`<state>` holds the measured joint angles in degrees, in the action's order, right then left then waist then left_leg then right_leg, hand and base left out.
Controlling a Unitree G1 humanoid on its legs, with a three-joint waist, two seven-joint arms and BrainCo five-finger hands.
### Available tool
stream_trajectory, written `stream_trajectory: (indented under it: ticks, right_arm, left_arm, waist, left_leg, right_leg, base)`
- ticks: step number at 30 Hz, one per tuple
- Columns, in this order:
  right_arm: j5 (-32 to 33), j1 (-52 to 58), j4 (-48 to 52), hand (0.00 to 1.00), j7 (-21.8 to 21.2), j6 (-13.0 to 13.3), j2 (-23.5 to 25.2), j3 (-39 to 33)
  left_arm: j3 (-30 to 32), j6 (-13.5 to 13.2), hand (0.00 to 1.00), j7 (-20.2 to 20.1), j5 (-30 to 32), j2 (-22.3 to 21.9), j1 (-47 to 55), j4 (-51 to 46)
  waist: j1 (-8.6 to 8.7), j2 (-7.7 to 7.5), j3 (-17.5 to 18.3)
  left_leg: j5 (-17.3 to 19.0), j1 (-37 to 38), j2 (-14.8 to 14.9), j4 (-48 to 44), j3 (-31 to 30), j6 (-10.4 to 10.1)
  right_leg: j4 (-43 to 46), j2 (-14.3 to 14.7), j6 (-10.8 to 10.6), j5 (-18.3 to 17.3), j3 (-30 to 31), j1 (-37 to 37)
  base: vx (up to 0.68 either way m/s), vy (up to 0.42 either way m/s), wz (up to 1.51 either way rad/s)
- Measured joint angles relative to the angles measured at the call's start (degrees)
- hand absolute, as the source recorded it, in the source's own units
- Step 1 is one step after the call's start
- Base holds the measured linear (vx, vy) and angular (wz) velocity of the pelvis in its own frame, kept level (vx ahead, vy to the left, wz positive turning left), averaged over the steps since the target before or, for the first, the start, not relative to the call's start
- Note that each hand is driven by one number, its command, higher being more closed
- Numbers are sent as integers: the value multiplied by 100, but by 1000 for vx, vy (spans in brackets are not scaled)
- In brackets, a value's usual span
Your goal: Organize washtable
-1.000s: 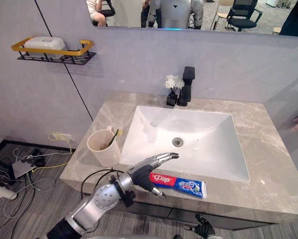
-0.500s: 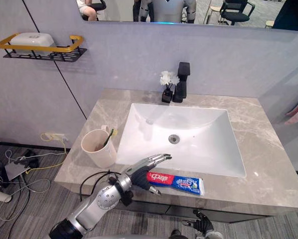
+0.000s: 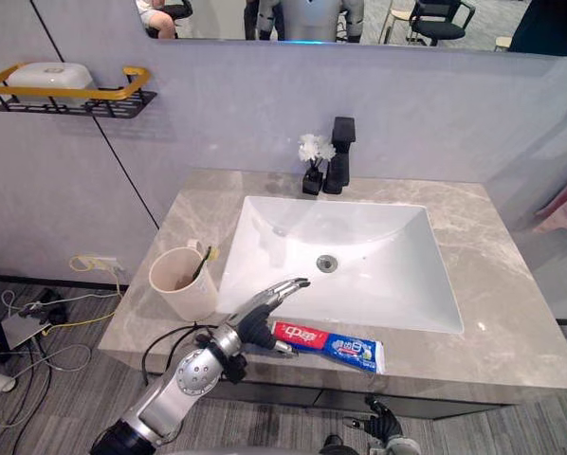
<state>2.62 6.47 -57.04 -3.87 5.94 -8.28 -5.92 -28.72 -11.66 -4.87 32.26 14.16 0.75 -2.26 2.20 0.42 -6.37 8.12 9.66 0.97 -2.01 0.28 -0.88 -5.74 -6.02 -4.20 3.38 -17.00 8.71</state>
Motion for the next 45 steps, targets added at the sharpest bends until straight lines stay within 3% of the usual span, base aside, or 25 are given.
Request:
stream_trajectory:
  ticks: [9,10,17,45]
  right_arm:
    - [0,2,0,0,5,0,0,7]
    - [0,0,0,0,6,1,0,9]
    - [0,-8,2,0,5,2,0,12]
    - [26,19,8,0,26,7,0,-92]
  left_arm:
    - [9,-10,0,4,228,5,78,0]
    - [12,-10,100,10,239,5,80,0]
    - [11,-114,100,14,385,2,117,0]
    - [295,-66,100,163,316,-48,384,-276]
  waist:
    - [-2,-2,-1]
    - [-4,-2,-1]
    - [-4,0,0]
    - [6,57,35]
  left_leg:
    - [2,5,5,10,43,-1]
    - [2,8,8,11,69,-2]
    - [3,14,7,13,119,-2]
    - [13,67,28,46,295,2]
  right_leg:
    - [-2,3,0,0,53,-5]
    - [-4,5,0,0,77,-12]
    - [-17,4,-14,10,128,-30]
    - [-20,35,-22,31,305,-105]
  base:
    - [-3,0,-1]
    - [-24,0,-5]
    - [-23,-2,-4]
    - [-12,-4,-3]
